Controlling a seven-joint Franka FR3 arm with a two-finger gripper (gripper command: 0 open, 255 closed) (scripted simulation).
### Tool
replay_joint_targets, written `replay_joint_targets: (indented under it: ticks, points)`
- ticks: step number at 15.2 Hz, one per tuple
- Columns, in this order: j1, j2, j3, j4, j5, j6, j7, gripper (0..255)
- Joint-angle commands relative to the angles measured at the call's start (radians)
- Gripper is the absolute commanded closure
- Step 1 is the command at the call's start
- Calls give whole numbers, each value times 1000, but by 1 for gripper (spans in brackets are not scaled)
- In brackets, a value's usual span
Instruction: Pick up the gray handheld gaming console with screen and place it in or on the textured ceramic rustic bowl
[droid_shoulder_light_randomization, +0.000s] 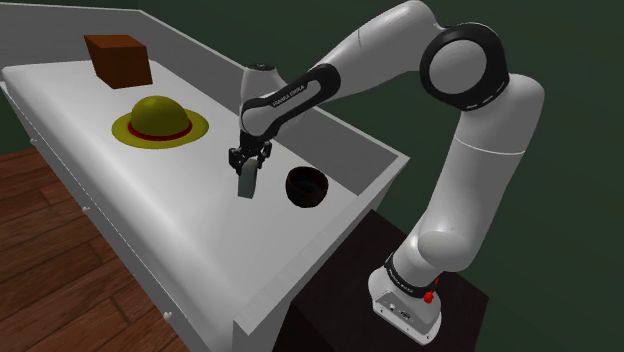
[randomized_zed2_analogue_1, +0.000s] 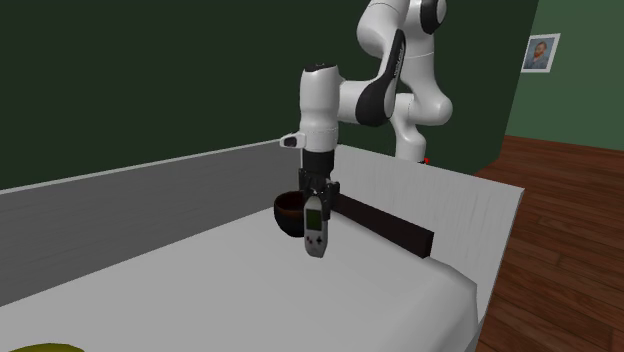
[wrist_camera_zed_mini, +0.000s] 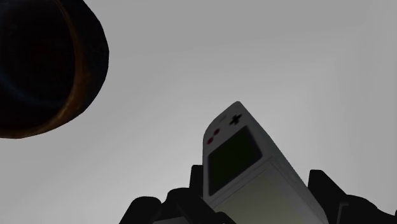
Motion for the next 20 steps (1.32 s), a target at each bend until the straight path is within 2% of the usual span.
replay_joint_targets:
  ticks: [1, 19, 20]
  points:
    - [-1, -16, 1, 8, 3, -23, -2, 255]
    - [-6, -150, 6, 96, 25, -245, -16, 255]
    - [-17, -174, -2, 71, 30, -244, -38, 255]
